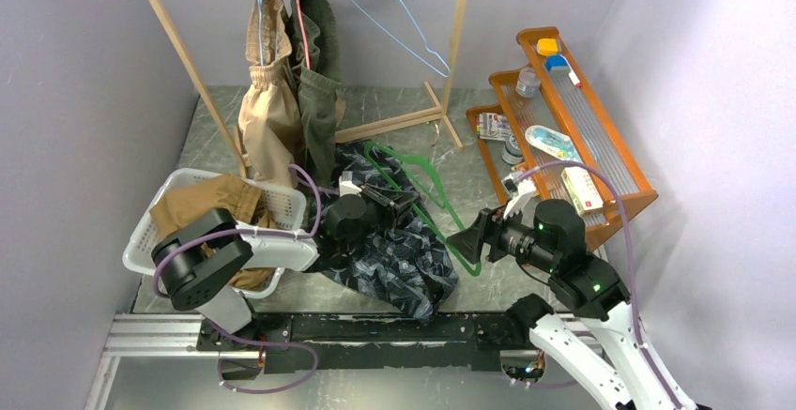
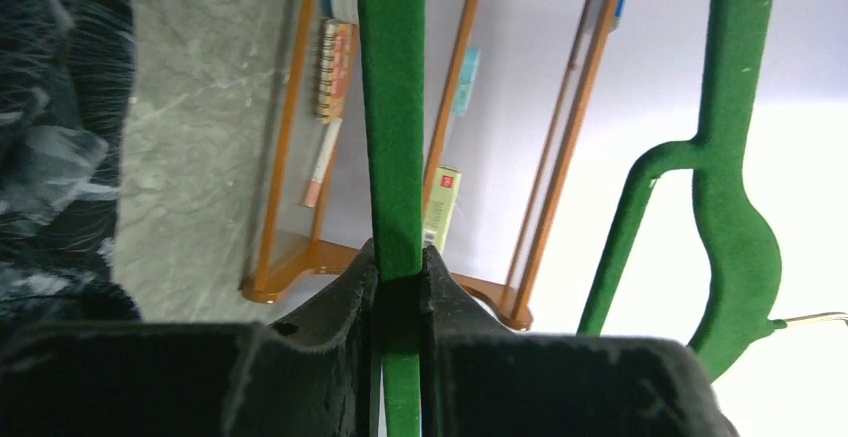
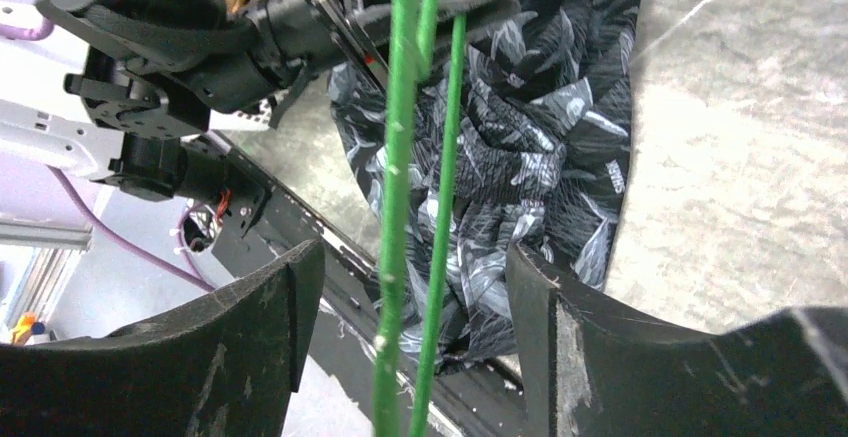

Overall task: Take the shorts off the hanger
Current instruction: Adjust the hanger.

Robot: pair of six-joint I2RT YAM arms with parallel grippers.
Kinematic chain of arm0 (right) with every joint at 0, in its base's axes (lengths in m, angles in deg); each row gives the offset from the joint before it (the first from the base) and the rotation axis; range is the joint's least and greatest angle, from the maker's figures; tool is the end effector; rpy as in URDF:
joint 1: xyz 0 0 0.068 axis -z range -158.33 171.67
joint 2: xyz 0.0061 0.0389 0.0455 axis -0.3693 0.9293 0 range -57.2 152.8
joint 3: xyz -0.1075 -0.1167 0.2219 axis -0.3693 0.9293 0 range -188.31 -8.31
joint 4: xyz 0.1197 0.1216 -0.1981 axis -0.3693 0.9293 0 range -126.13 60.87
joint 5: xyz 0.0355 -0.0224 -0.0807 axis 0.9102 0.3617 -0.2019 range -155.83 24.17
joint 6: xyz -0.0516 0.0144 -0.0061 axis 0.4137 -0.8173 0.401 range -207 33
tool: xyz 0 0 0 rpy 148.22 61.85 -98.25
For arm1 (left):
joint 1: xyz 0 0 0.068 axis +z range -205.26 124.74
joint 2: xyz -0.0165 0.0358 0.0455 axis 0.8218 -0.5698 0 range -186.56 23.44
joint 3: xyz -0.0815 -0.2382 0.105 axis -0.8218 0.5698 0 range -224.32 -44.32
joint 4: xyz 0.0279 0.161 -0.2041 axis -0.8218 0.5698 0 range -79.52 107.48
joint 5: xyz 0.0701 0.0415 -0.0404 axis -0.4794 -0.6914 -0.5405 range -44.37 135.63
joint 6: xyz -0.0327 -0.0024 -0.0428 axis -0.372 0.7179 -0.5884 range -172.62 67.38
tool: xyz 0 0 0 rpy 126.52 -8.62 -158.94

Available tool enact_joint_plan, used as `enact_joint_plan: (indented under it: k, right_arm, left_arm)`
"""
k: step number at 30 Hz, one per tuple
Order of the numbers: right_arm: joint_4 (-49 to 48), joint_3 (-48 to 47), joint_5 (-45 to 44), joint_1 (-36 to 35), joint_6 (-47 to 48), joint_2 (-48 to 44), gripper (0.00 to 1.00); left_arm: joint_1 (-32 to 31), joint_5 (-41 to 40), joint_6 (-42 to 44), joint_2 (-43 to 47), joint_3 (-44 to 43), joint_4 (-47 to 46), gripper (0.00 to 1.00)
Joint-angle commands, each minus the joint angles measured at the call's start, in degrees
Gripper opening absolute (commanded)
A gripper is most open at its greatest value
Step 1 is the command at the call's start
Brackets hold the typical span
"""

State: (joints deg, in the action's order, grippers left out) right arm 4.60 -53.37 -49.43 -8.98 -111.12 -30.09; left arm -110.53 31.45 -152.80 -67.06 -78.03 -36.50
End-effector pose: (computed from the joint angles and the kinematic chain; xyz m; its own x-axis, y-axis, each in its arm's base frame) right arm 0.0804 0.0593 0.3245 -0.5956 0.1029 -0.7967 -0.5145 0.7128 0.4767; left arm 0.1859 -0.2527 0.1868 -0.6318 -0.7636 0.1329 -0.2120 0.0053 -0.9773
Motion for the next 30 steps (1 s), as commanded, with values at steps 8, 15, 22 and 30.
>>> enact_joint_plan:
  k: [8,15,22,30]
  right_arm:
    - [5.53,-4.05,-0.41,0.07,3.78,0.52,0.46]
    - [2.78,-5.01,-3.49,0.07,4.87,-0.35,0.01]
    - [2.52,-8.00,-8.03,0.07,4.91,3.18,0.00]
    - [0.09,-9.68,-11.32,0.09,6.39,5.20,0.00]
  left_arm:
    - [0.84,-1.16,-8.33,-2.12,-2.66,-9.26,0.07]
    - [0.85,-0.03,-6.32,-4.65,-2.57,-14.86,0.07]
    - [0.95,3.64,-2.74,-8.70,0.47,-27.89,0.37]
    - [0.17,5.40,5.51,-3.57,3.11,-22.56,0.75]
